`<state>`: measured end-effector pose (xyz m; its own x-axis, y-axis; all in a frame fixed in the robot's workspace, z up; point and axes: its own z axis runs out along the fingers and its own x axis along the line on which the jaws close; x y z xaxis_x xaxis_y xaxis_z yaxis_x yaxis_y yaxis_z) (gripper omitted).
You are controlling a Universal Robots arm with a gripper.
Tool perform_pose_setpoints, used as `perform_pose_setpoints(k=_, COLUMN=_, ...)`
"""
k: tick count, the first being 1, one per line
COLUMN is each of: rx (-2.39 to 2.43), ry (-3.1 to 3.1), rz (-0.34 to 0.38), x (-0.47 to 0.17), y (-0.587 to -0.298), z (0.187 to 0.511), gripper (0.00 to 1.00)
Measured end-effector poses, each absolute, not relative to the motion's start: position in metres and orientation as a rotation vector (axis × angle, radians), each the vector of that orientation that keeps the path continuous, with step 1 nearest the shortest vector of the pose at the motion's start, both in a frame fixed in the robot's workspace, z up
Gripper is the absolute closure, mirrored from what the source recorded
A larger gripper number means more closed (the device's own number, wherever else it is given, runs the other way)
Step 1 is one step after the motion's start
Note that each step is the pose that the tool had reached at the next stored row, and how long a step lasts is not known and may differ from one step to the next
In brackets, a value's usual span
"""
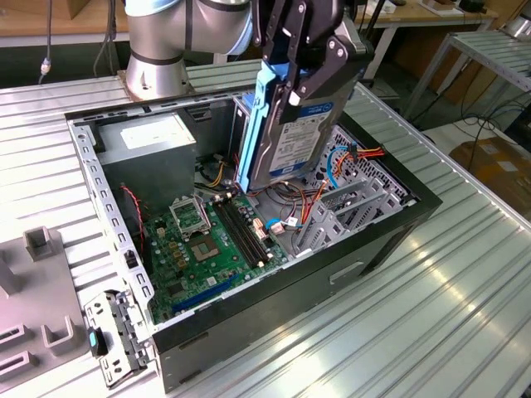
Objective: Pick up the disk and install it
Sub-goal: 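Insert the disk into the insertion slot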
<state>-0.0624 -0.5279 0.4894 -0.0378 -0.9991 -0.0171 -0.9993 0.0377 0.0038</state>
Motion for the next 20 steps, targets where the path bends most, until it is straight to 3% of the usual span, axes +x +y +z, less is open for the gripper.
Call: perform_pose_setpoints(k=20, rx=-2.173, ry=2.256, rz=0.023, x=-0.034, y=-0.56, z=0.487, gripper=0.63)
